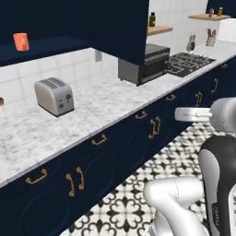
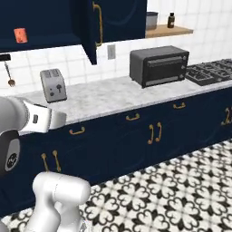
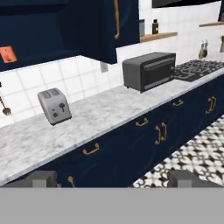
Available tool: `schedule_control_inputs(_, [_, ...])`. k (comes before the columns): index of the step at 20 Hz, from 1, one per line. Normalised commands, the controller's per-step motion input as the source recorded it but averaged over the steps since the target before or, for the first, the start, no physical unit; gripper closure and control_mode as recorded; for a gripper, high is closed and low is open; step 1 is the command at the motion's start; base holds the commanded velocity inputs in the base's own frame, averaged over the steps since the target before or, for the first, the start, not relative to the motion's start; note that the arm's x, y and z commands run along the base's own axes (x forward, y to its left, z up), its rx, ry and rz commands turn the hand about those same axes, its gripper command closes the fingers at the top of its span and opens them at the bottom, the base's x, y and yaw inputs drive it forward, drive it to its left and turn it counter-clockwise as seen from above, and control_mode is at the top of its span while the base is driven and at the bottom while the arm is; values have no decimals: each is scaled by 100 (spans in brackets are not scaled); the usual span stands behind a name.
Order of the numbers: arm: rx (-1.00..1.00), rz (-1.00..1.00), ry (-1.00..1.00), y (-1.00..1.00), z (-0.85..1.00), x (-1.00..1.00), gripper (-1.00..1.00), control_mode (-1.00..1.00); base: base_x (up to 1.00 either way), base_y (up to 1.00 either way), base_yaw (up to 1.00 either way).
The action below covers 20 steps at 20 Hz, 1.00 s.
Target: Gather all objects into one cabinet and sort the glasses and bowls to opposite sides.
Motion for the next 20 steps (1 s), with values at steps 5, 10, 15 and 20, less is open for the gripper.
schedule_control_inputs(5, [0,0,0,0,0,0,-100,100,78,0,74])
schedule_control_inputs(10, [0,0,0,0,0,0,-100,100,46,6,40])
schedule_control_inputs(15, [0,0,0,0,0,0,-100,100,21,6,47])
schedule_control_inputs(20, [0,0,0,0,0,0,-100,100,11,5,29])
